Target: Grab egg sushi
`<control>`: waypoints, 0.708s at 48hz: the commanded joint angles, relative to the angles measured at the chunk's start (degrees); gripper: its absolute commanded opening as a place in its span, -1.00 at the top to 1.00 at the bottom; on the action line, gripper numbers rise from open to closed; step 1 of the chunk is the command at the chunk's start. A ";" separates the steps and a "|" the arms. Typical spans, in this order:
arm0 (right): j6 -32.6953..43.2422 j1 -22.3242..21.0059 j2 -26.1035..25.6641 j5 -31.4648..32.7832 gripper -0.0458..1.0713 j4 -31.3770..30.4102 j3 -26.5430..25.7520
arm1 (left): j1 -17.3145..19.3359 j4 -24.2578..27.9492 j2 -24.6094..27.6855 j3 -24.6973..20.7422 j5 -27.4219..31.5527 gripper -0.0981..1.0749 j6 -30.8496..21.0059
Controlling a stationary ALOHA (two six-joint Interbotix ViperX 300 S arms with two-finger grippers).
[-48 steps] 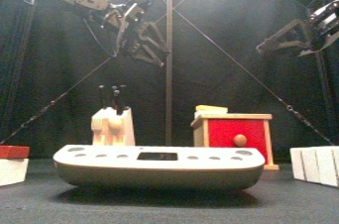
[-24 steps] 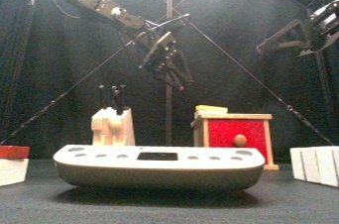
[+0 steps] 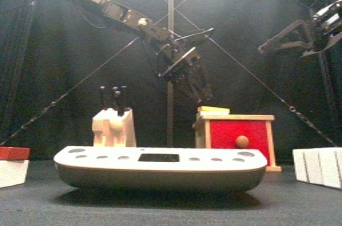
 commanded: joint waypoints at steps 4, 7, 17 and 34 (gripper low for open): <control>0.00 -0.26 0.35 -0.26 0.90 0.00 -1.14 | 0.00 0.09 0.88 -3.08 -0.18 -0.71 -0.09; 0.00 -0.18 0.35 -0.26 0.90 0.09 -1.23 | 0.00 0.09 1.49 -3.34 -0.18 -0.71 -0.18; 0.00 -0.18 0.35 -0.26 0.90 0.00 -1.23 | 0.26 0.26 2.90 -4.22 -0.18 -0.71 -0.09; 0.00 -0.18 0.35 -0.35 0.90 0.00 -1.14 | 0.26 0.26 3.16 -3.96 -0.18 -0.70 0.00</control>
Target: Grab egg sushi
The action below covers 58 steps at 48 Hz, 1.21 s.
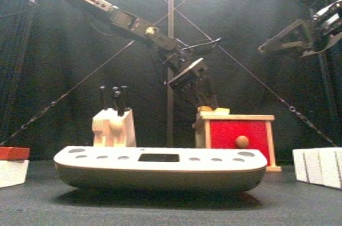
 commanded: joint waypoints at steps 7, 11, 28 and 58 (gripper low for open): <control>0.00 -0.18 0.35 -0.35 0.90 0.00 -1.14 | 0.18 0.26 -0.79 -1.49 -0.18 -0.69 -0.09; 0.00 -0.18 0.35 -0.26 0.90 -0.09 -1.14 | 0.18 0.70 -0.88 -1.41 -0.26 -0.66 0.00; 0.00 -0.18 0.35 -0.26 0.90 -0.09 -1.14 | 0.09 1.41 0.09 -1.58 1.41 -0.51 0.00; 0.00 -0.18 0.35 -0.26 0.90 0.00 -1.14 | -0.18 2.02 -1.67 -2.29 2.90 -0.11 -0.09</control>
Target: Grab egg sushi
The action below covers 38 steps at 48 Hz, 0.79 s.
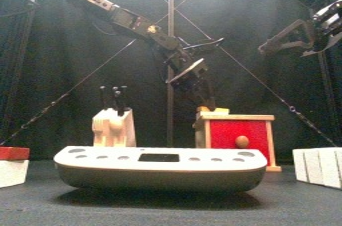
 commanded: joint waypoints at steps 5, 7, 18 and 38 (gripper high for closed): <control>0.00 -0.09 0.35 -0.35 0.90 0.00 -1.14 | 0.09 0.09 -2.37 -1.41 0.00 -0.11 0.00; 0.00 -0.09 0.35 -0.35 0.90 0.00 -1.14 | 0.09 0.09 -2.55 -1.41 0.00 -0.11 -0.09; -0.09 -0.09 0.09 -0.26 0.90 0.00 -1.14 | -0.44 -0.18 -2.99 -1.41 0.00 -0.12 0.00; -0.09 -0.09 0.18 -0.35 0.90 0.00 -1.14 | -1.05 -0.18 -3.34 -1.41 -0.44 -0.11 -0.18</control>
